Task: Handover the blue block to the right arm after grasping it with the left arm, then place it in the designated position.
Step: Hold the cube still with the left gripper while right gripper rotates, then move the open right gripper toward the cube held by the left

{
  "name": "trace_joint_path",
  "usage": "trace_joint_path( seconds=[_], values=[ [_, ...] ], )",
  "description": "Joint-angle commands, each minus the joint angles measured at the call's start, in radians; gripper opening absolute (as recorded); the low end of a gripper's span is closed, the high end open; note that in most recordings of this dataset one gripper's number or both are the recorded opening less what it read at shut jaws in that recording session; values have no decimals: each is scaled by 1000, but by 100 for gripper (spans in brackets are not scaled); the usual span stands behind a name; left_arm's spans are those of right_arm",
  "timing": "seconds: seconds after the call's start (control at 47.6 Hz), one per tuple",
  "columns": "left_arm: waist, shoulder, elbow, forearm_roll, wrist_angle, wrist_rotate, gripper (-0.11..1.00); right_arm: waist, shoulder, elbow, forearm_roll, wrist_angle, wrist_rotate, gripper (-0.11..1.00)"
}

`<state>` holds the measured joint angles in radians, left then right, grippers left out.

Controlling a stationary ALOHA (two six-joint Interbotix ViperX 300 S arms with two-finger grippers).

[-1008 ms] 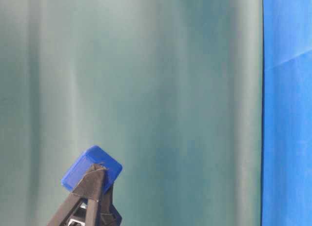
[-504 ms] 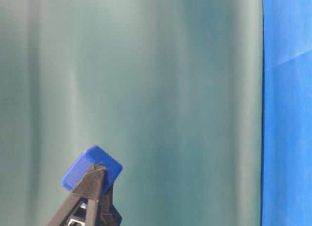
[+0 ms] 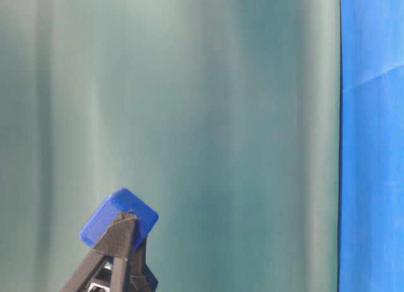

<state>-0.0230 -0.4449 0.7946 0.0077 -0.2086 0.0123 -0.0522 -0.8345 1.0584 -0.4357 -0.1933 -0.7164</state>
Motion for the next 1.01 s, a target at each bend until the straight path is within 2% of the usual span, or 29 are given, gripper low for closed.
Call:
trace_joint_path(
  seconds=[0.0, 0.378, 0.987],
  values=[
    [2, -14, -15, -2, -11, -2, 49, -2, 20, -35, -2, -32, 2, 95],
    [2, -12, -15, -2, -9, -2, 49, -2, 193, -132, -21, -123, -58, 95],
    [2, -12, -15, -3, -5, -2, 49, -2, 497, -364, -23, -160, -61, 95]
  ],
)
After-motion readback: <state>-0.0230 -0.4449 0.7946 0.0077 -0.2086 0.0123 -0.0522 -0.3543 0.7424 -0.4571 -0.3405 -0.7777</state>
